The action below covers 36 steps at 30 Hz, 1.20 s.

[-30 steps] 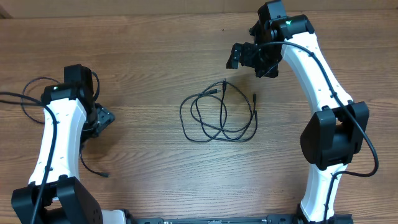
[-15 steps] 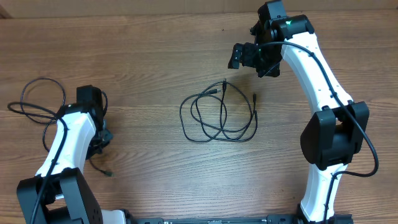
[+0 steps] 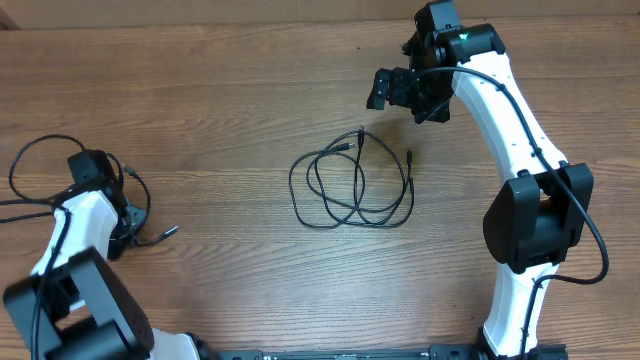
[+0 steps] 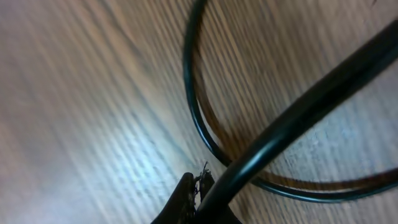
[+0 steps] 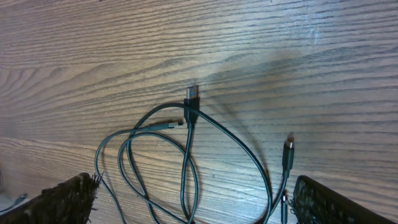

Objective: Untangle cables

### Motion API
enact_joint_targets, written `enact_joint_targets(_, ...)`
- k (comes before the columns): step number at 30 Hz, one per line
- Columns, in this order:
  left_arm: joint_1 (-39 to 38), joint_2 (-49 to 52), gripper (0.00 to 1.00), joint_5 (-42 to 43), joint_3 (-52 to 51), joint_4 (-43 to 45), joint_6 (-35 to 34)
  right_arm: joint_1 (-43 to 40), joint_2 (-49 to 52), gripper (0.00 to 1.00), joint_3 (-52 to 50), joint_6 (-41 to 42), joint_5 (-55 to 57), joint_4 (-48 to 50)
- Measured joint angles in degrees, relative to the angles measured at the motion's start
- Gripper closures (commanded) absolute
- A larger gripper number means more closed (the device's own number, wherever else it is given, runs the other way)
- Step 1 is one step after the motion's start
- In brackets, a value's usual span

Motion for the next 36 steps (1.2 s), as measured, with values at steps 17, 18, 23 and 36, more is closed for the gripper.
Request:
enact_joint_targets(17, 0.1, 9.3, 0.96, -2.2, 3.3, 16.3, 0.8, 0.0, 0.0, 0.0, 0.0, 0.0, 0.0, -0.1)
enact_joint_targets(18, 0.1, 10.1, 0.96, -1.2, 4.5, 17.2, 1.9, 0.0, 0.0, 0.0, 0.0, 0.0, 0.0, -0.1)
enact_joint_targets(23, 0.4, 15.3, 0.96, 3.5, 14.6, 14.0, 5.0, 0.0, 0.0, 0.0, 0.0, 0.0, 0.0, -0.1)
enact_joint_targets(36, 2.3, 18.3, 0.0, 5.4, 47.0, -9.2, 2.3, 0.0, 0.0, 0.0, 0.0, 0.0, 0.0, -2.0)
